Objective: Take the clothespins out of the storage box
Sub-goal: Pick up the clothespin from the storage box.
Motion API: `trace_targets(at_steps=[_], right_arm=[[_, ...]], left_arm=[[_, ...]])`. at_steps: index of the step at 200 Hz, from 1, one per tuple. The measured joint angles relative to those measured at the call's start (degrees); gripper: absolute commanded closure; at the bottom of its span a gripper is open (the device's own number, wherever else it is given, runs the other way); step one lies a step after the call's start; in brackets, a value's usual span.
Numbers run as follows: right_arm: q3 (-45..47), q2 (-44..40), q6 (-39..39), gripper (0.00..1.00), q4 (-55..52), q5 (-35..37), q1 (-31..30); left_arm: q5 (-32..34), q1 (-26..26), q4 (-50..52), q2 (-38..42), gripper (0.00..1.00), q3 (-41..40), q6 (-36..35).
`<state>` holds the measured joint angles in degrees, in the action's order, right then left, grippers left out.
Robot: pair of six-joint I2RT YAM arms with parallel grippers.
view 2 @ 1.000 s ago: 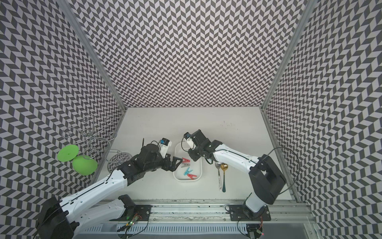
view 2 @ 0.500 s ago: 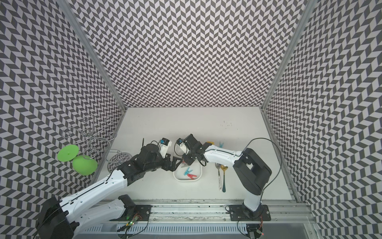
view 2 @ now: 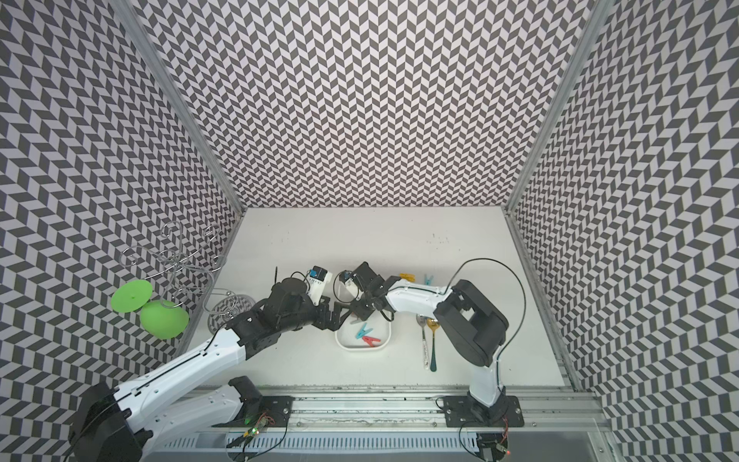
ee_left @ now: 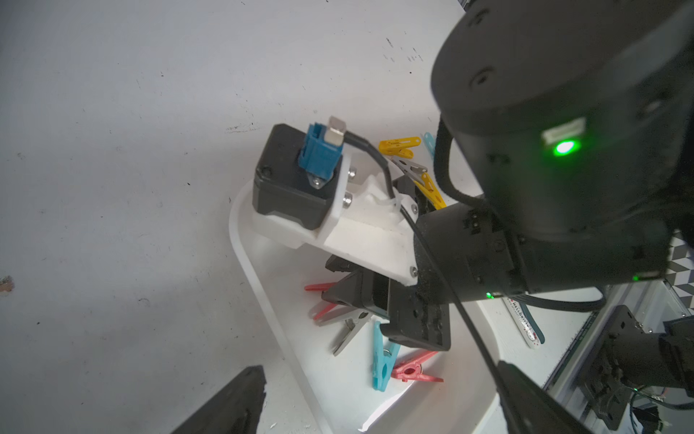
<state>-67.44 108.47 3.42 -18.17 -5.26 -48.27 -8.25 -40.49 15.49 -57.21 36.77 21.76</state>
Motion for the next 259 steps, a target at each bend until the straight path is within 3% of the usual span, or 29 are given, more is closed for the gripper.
trace_targets(at_steps=[92,149,259], right_arm=[[-0.3,1.6,-0.1,0.92,0.3,0.6,0.0],[-0.2,1.0,-0.7,0.94,0.6,1.1,0.0],[10.4,-17.6,-9.8,0.94,2.4,11.9,2.7]], left_arm=[[0.0,0.0,0.0,0.0,0.00,0.0,0.0],[0.0,0.0,-0.1,0.0,0.01,0.0,0.0],[0.0,0.0,-0.5,0.1,0.00,0.0,0.0]])
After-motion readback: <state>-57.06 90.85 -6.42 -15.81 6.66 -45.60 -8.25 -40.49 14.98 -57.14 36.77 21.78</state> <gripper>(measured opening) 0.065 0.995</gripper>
